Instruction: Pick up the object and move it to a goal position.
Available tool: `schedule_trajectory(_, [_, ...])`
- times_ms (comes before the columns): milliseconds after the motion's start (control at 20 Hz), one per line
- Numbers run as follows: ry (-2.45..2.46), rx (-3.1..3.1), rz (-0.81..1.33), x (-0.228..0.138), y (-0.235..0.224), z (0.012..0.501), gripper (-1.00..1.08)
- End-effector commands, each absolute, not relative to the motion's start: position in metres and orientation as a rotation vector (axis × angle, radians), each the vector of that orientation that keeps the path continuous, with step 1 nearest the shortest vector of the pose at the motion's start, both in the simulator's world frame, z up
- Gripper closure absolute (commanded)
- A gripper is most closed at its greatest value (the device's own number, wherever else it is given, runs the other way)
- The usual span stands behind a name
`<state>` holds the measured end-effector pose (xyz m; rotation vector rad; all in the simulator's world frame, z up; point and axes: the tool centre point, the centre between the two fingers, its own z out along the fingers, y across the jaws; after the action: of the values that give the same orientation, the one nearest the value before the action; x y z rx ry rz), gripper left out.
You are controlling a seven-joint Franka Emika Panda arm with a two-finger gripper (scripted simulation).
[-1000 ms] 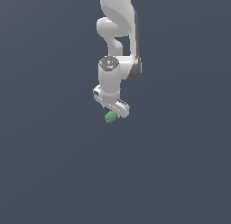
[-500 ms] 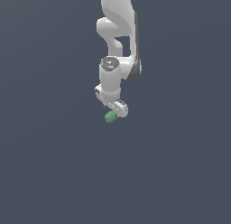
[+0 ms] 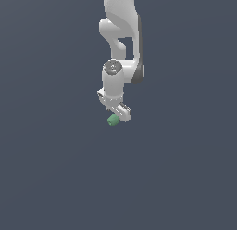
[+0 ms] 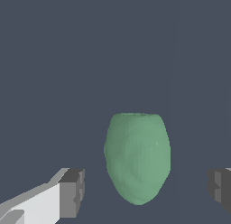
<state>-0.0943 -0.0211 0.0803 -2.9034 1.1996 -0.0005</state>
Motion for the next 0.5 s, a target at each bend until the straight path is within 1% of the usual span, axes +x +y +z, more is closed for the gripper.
schedule_trajectory(0, [1.201, -2.903, 0.001, -0.095, -0.021, 0.071, -0.92])
schedule_trajectory(250, [1.205, -2.902, 0.000, -0.096, -0.021, 0.049, -0.92])
schedule_trajectory(450, [1.205, -2.901, 0.000, -0.095, -0.021, 0.040, -0.92])
